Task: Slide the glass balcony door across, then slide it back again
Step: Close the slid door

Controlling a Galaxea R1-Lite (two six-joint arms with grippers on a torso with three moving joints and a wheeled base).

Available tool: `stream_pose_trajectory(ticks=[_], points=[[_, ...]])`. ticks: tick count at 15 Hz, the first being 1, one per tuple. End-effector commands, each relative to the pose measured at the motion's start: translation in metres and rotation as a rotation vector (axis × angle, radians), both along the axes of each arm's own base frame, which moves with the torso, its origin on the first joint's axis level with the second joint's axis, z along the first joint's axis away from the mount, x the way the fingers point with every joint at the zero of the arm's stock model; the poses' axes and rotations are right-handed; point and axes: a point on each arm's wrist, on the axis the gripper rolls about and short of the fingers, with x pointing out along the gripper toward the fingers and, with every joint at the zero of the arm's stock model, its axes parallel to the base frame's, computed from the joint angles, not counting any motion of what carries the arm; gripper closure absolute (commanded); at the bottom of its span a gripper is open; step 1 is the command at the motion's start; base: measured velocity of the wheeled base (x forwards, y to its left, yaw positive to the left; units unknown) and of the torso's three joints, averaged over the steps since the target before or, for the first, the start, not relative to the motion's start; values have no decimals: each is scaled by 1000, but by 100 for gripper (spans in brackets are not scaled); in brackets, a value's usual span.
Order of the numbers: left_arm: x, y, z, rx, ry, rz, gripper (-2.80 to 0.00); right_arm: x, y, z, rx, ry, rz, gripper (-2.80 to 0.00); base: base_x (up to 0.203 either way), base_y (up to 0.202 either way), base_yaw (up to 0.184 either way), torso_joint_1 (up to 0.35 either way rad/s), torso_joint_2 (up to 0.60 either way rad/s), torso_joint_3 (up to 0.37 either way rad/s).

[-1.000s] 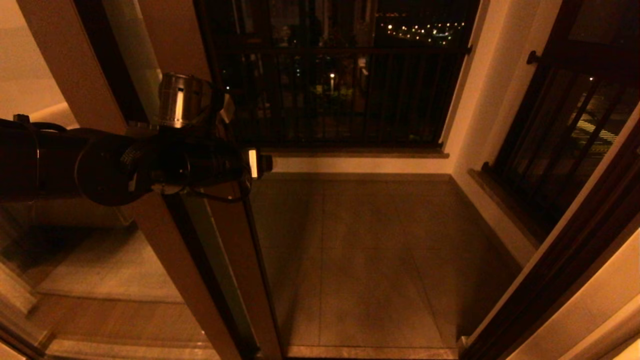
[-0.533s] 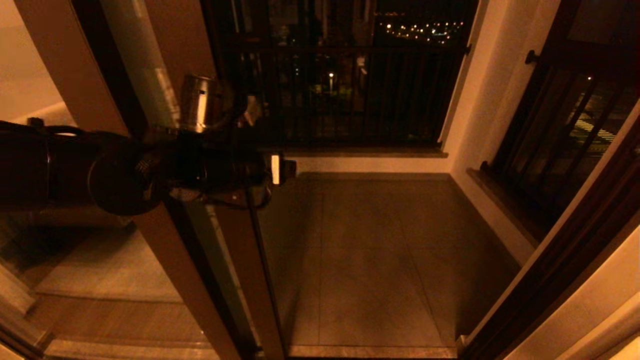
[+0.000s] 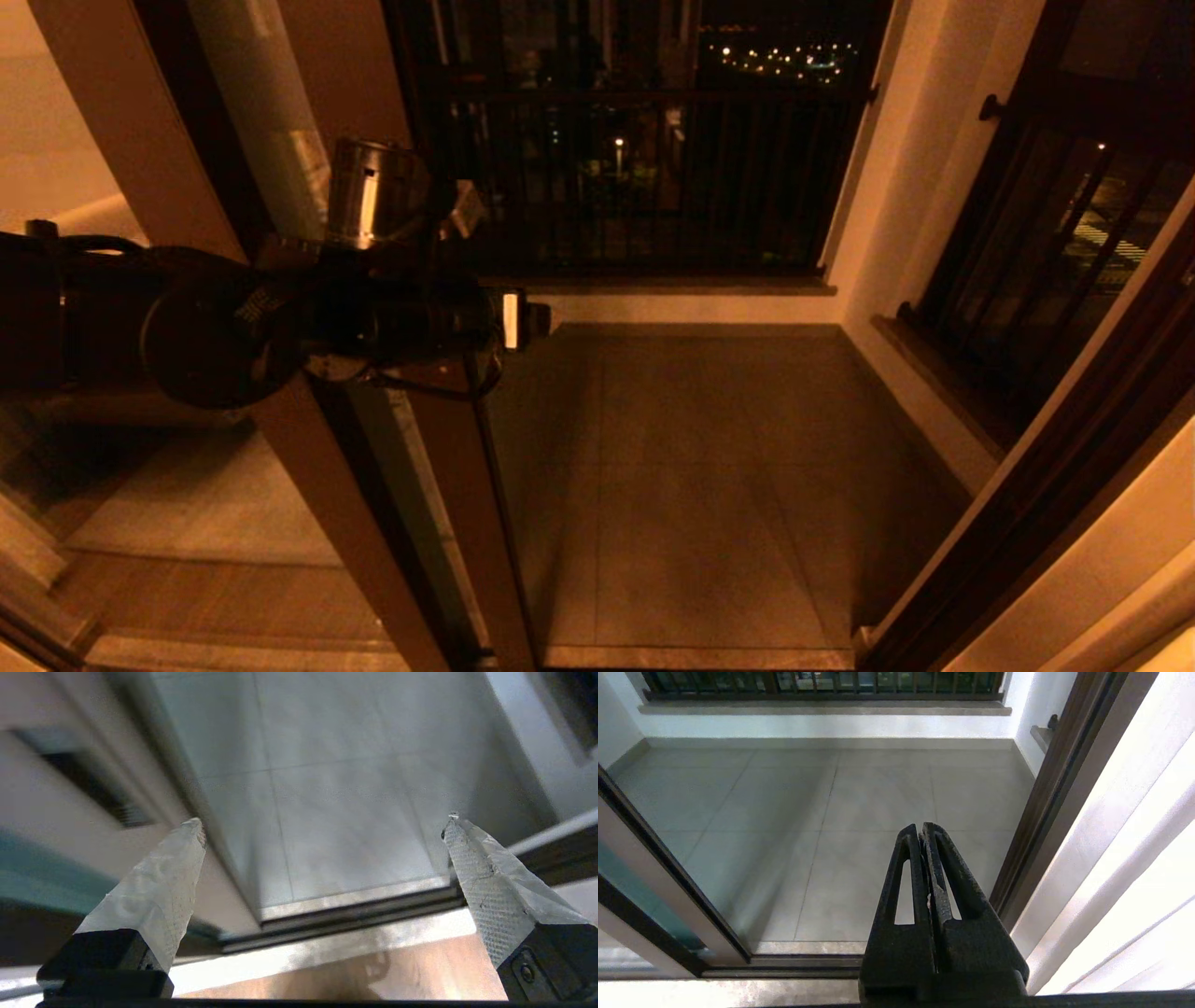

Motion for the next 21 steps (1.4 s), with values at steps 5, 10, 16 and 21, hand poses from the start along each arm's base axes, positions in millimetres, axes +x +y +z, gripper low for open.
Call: stream_pose_trajectory(ticks=[5,10,16,21], points=[[-23,47,9,-18,-12,-240,-280,0,0,0,0,0,0,0,0,0,0,0,0,0],[7,80,-2,-73,-67,-240,-280,0,0,0,0,0,0,0,0,0,0,0,0,0],[24,80,-5,-74,-73,-225,-280,0,0,0,0,0,0,0,0,0,0,0,0,0],[26,78,-9,-72,-63,-234,-280,0,0,0,0,0,0,0,0,0,0,0,0,0]])
